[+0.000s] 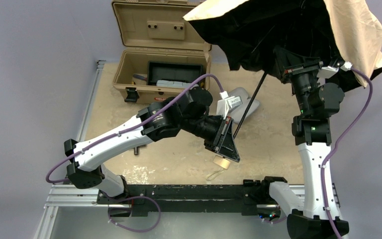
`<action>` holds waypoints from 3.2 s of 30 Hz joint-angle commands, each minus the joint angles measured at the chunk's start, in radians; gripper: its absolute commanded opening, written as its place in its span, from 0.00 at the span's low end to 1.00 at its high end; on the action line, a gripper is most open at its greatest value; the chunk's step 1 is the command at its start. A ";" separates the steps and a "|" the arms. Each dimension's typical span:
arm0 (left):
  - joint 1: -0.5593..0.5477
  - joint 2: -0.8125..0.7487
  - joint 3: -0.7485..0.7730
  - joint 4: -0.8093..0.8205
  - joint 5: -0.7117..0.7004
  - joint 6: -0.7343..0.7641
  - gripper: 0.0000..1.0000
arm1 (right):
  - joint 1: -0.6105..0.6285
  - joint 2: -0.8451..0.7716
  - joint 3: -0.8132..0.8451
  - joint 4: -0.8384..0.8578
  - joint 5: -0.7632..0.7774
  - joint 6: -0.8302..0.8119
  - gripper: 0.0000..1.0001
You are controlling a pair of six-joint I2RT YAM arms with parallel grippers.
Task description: Open the umbrella
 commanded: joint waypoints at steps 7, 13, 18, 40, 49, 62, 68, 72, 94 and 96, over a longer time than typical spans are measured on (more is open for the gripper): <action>-0.022 0.031 0.043 0.063 0.070 -0.047 0.00 | 0.029 -0.046 -0.104 0.194 -0.092 0.029 0.24; -0.050 0.051 0.079 0.010 0.066 -0.015 0.00 | 0.141 0.029 -0.079 0.207 -0.062 0.003 0.28; -0.058 0.045 0.094 -0.014 0.046 0.001 0.00 | 0.176 0.042 -0.116 0.241 -0.030 0.006 0.25; -0.115 -0.209 -0.327 -0.053 -0.019 -0.041 0.00 | 0.065 0.350 0.336 0.416 0.450 0.116 0.21; -0.193 -0.316 -0.582 -0.068 -0.030 -0.080 0.00 | -0.116 0.534 0.650 0.371 0.450 0.191 0.23; -0.225 -0.370 -0.607 -0.106 -0.108 -0.107 0.00 | -0.151 0.574 0.755 0.370 0.303 0.221 0.04; -0.219 -0.239 -0.289 -0.244 -0.195 -0.006 0.45 | -0.121 0.439 0.484 0.453 -0.033 0.210 0.00; -0.168 -0.155 -0.016 -0.329 -0.225 0.080 0.74 | -0.072 0.288 0.292 0.446 -0.071 0.186 0.00; 0.121 -0.007 0.243 0.115 -0.055 0.112 1.00 | 0.088 0.052 0.173 0.210 -0.071 0.066 0.00; 0.120 -0.014 0.198 0.152 -0.044 0.108 1.00 | 0.088 0.063 0.191 0.216 -0.071 0.064 0.00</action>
